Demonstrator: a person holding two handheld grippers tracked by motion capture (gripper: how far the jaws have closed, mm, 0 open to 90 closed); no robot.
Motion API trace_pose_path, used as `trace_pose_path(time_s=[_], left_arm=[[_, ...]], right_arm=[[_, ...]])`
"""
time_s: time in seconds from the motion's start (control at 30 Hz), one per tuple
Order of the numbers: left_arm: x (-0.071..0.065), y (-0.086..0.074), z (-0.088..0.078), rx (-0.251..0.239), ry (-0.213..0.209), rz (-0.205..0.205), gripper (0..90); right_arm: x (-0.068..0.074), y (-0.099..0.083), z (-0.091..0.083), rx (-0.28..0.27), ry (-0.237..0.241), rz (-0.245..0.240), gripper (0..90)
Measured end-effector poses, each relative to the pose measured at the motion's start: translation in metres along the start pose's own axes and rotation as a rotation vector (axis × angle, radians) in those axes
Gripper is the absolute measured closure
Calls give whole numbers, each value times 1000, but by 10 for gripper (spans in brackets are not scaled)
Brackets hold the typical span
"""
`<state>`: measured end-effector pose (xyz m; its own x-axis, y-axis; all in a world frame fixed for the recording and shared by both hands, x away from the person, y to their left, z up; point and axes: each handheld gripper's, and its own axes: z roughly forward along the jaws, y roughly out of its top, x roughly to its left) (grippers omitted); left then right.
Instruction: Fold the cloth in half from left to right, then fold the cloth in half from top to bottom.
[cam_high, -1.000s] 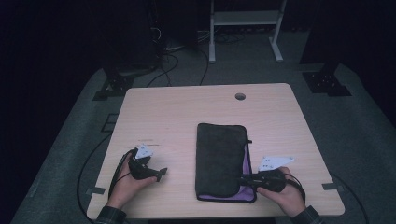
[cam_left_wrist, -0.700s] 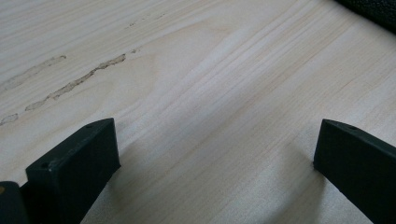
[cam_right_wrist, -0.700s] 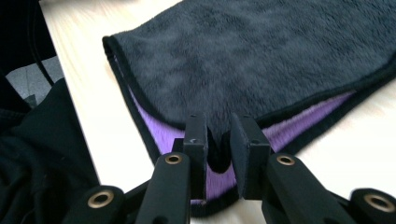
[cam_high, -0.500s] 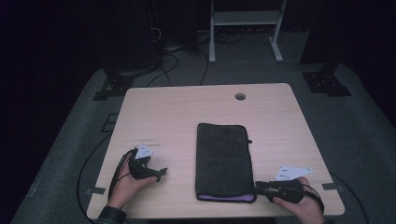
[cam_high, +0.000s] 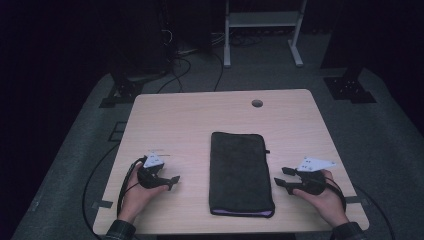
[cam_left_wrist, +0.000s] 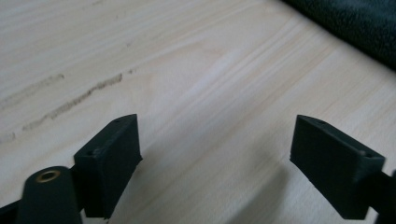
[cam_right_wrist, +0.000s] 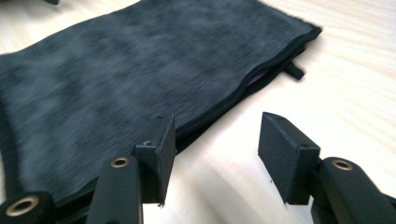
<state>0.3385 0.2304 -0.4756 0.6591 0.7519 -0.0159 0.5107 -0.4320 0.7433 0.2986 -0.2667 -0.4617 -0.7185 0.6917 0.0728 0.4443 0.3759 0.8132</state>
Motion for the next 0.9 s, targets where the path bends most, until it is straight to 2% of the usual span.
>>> trace_pose_path(time_s=[0.13, 0.4, 0.5, 0.57, 0.63, 0.73, 0.8, 0.87, 0.9], left_arm=[[-2, 9, 3, -17, -13, 20, 222], [-3, 32, 15, -34, -57, 32, 374], [-3, 46, 22, -43, -74, 32, 381], [-3, 55, 28, -53, -73, 36, 395], [-3, 65, 35, -58, -75, 44, 411], [-4, 76, 45, -62, -88, 48, 421], [-5, 85, 53, -66, -94, 52, 423], [-7, 94, 61, -74, -99, 54, 424], [-8, 97, 64, -79, -104, 54, 423]], right_arm=[[-14, 12, 10, -8, -7, 10, 437], [-30, 32, 29, -9, -2, 16, 406], [-36, 39, 35, -26, 2, 19, 393], [-39, 45, 40, -17, 1, 16, 386], [-43, 49, 44, -31, 1, 20, 389], [-48, 56, 52, -12, -7, 13, 388], [-52, 60, 56, -24, 0, 28, 391], [-54, 64, 62, -4, -9, 9, 393], [-56, 66, 64, -10, -8, 14, 403]])
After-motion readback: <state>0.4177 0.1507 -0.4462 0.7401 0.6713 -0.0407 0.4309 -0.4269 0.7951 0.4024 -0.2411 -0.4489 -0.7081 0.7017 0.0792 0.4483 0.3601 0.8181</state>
